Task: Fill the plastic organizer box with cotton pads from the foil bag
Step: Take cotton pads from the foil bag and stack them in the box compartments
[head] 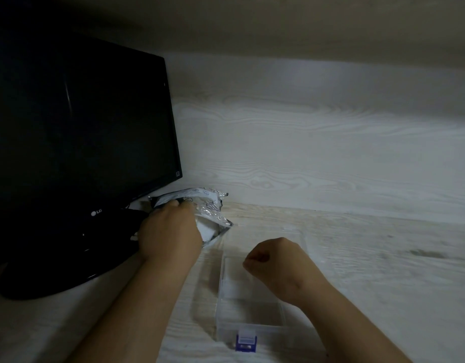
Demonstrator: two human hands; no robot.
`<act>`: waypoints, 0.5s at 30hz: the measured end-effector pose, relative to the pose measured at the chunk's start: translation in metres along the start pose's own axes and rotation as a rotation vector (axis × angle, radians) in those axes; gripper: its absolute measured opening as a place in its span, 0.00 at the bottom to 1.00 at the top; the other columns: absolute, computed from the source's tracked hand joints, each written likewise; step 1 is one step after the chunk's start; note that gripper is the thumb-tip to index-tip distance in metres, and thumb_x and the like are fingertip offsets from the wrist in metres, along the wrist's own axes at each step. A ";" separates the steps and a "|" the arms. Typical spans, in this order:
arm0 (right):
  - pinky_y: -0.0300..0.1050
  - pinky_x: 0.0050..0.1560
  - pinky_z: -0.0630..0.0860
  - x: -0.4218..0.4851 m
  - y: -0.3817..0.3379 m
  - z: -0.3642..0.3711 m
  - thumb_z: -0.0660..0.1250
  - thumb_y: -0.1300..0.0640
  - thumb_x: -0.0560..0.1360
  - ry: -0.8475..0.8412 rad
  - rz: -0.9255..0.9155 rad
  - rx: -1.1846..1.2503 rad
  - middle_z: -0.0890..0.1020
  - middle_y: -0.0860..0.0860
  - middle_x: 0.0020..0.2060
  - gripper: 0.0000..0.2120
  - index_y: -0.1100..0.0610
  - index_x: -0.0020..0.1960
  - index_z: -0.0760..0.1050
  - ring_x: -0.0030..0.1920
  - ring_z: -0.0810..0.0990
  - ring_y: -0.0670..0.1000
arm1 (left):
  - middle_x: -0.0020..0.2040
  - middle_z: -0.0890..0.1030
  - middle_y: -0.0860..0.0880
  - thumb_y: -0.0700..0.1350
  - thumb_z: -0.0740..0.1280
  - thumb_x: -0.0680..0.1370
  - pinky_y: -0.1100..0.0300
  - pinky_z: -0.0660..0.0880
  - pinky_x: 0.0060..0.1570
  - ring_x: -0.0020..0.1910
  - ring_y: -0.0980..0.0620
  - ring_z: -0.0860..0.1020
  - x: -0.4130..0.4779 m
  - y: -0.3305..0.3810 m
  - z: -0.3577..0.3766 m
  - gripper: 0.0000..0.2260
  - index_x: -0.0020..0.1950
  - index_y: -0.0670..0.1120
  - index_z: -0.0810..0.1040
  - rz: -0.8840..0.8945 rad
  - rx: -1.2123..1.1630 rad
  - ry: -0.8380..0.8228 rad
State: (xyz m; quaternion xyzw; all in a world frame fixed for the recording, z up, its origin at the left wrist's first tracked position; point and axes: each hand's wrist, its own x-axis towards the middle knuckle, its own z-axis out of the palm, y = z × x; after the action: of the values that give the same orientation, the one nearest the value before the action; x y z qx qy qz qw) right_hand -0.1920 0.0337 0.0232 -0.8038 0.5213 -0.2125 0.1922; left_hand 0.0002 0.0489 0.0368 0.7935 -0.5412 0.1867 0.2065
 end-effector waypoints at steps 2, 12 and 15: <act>0.41 0.48 0.78 0.000 0.000 0.000 0.66 0.49 0.75 -0.002 -0.001 0.001 0.84 0.45 0.44 0.08 0.49 0.46 0.83 0.45 0.81 0.45 | 0.54 0.77 0.45 0.41 0.63 0.74 0.57 0.64 0.38 0.50 0.43 0.78 -0.002 0.003 -0.002 0.07 0.51 0.46 0.75 0.033 -0.081 0.042; 0.41 0.48 0.79 0.001 0.000 -0.006 0.66 0.52 0.75 0.056 0.030 0.050 0.84 0.45 0.42 0.06 0.49 0.45 0.83 0.43 0.81 0.44 | 0.44 0.75 0.57 0.33 0.67 0.71 0.62 0.67 0.39 0.43 0.54 0.75 -0.008 0.011 -0.005 0.14 0.51 0.49 0.77 0.088 -0.688 0.154; 0.39 0.48 0.77 0.002 0.001 -0.008 0.66 0.52 0.76 0.099 0.036 0.067 0.83 0.43 0.44 0.07 0.49 0.49 0.83 0.45 0.80 0.44 | 0.43 0.77 0.58 0.33 0.70 0.73 0.70 0.71 0.39 0.42 0.62 0.76 -0.005 0.015 -0.002 0.16 0.50 0.53 0.77 0.022 -0.941 -0.001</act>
State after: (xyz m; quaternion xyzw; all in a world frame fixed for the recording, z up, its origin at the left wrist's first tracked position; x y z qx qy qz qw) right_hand -0.1968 0.0309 0.0298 -0.7760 0.5369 -0.2661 0.1969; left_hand -0.0159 0.0490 0.0377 0.6080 -0.5754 -0.0773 0.5416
